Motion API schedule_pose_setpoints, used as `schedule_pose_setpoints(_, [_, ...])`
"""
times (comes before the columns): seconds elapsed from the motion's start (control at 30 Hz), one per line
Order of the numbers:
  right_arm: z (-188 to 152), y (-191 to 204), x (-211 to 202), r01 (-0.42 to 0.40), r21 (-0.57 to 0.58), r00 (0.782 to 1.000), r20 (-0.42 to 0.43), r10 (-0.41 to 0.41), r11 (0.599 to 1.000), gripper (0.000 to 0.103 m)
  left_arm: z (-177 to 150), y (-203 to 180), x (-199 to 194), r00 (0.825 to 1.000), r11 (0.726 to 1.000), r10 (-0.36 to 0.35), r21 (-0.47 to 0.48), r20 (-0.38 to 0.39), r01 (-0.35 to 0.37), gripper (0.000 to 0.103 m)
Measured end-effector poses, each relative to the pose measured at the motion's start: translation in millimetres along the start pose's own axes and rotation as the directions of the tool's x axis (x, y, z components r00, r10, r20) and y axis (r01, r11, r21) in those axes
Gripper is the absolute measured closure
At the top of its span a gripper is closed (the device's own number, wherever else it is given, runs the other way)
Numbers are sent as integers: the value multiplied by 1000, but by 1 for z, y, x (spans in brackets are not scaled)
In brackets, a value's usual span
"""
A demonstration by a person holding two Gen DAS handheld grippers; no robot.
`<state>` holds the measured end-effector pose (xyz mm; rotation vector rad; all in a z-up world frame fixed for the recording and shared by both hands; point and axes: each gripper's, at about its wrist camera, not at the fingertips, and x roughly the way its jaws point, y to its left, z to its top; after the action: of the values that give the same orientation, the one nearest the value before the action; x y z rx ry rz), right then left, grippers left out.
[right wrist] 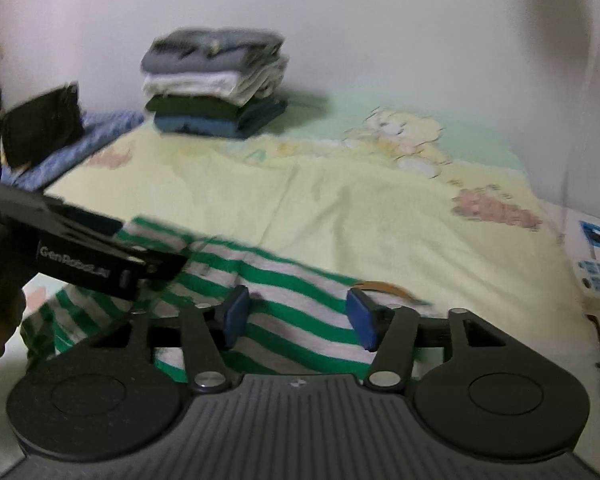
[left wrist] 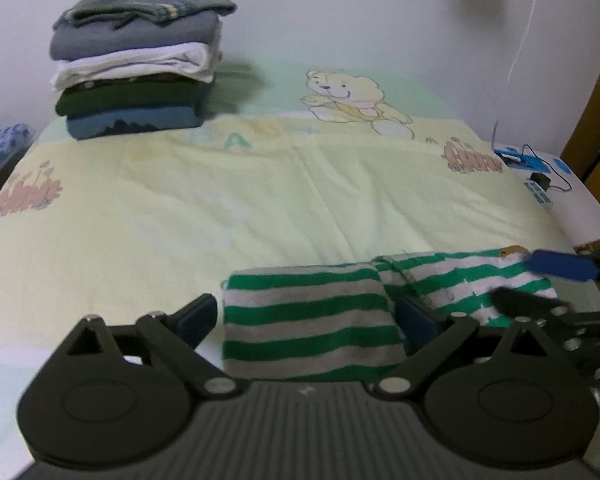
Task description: Fold clothes
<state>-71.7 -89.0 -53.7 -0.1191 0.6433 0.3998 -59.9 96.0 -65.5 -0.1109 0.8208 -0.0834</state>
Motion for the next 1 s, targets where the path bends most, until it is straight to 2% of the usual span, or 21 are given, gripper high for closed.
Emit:
schedule_pose_setpoints(0.1, [-3, -15, -13, 40, 8, 999, 2, -40, 999, 39, -1, 4, -5, 1000, 999, 4, -38, -7, -5, 5])
schedule_pose_setpoints(0.23, [-18, -34, -17, 26, 91, 998, -61, -21, 996, 39, -6, 9, -10, 1000, 994, 21, -104, -19, -23, 3])
schedule_pose_setpoints(0.37, [-27, -41, -12, 5, 147, 996, -84, 7, 989, 38, -12, 11, -15, 999, 988, 48, -145, -24, -51, 2])
schedule_pose_setpoints(0.53, [-37, -47, -6, -19, 203, 993, -106, 42, 979, 29, -21, 16, -30, 994, 980, 103, -167, -18, -105, 1])
schedule_pose_setpoints(0.6, [-41, -49, -3, -29, 226, 992, -114, 56, 974, 26, -25, 22, -33, 994, 978, 104, -181, -29, -108, 1])
schedule_pose_setpoints(0.73, [-45, -52, -2, -27, 285, 990, -126, 66, 958, 25, -32, 31, -33, 996, 976, 72, -204, -50, -81, 1])
schedule_pose_setpoints(0.8, [-43, -49, -2, -15, 266, 990, -131, 51, 964, 25, -34, 33, -32, 998, 978, 51, -198, -48, -60, 1])
schedule_pose_setpoints(0.87, [-40, -44, -3, 1, 242, 990, -137, 33, 970, 25, -35, 34, -32, 999, 983, 25, -180, -42, -32, 6])
schedule_pose_setpoints(1.0, [-33, -39, -2, 30, 190, 987, -158, 1, 981, 26, -37, 38, -29, 998, 988, -39, -153, -55, 30, 7])
